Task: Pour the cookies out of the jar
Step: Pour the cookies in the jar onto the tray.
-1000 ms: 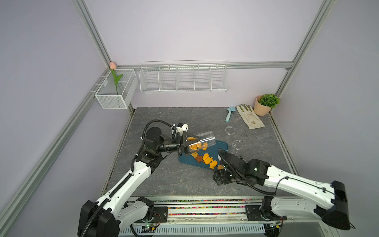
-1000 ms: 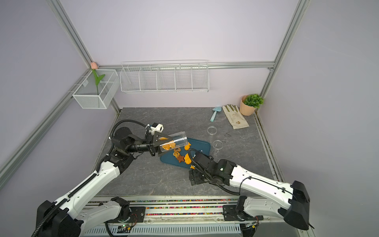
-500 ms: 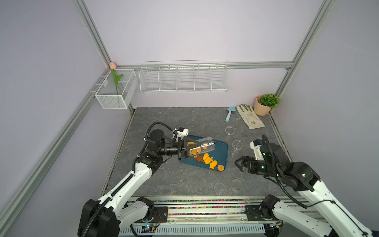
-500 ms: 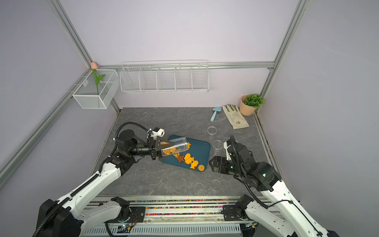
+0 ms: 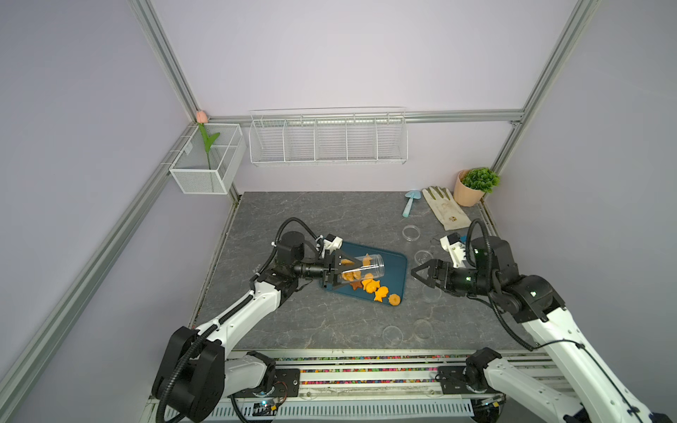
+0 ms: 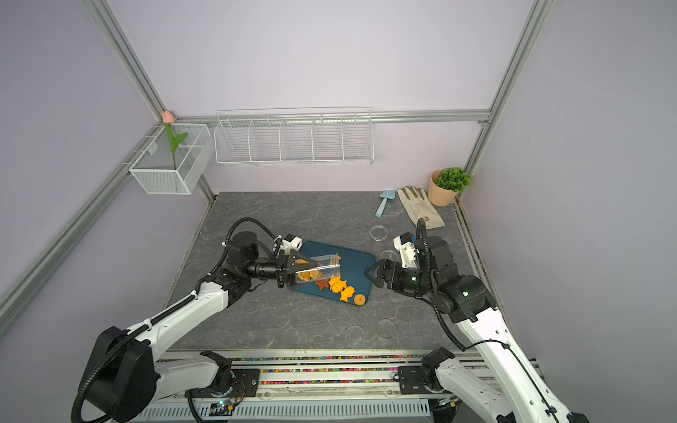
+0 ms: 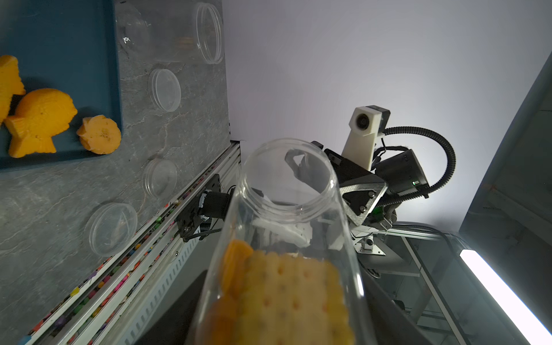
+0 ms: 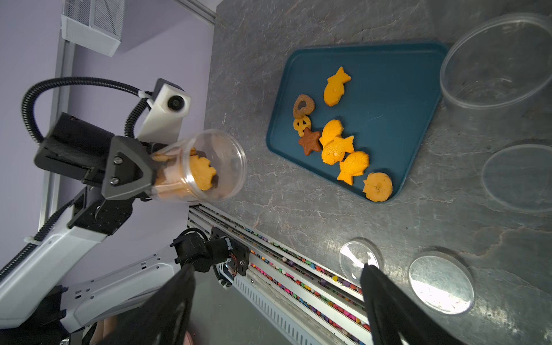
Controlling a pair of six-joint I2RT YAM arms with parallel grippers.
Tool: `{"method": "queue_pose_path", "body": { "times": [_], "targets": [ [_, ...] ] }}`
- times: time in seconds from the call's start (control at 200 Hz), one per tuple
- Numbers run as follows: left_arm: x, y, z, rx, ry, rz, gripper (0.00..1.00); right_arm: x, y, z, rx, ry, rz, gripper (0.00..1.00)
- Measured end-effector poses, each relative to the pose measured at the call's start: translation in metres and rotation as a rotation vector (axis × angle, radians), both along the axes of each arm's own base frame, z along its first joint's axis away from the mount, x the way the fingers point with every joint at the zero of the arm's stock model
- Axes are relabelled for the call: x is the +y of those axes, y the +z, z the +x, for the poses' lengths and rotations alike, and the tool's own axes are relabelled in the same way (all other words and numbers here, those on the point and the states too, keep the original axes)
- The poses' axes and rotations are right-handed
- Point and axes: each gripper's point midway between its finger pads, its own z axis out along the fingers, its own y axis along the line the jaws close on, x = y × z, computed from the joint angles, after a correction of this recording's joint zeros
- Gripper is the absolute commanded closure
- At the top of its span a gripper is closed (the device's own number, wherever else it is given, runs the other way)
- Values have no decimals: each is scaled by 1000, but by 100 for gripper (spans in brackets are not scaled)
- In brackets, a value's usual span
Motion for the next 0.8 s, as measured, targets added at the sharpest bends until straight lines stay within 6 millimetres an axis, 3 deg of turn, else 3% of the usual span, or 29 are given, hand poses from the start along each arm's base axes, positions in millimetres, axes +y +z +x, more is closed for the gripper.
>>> {"method": "queue_pose_path", "body": {
  "times": [0.255,0.52,0.8],
  "targets": [
    [-3,-38,4,25,-40,56,30,-30,30,15,-92,-100,10,12],
    [-3,-72,3,50,-74,117,30,-36,21,28,-34,-102,29,11],
    [-11,-92,18,59,-96,144,30,-31,17,29,-14,-62,45,12]
  ]
}}
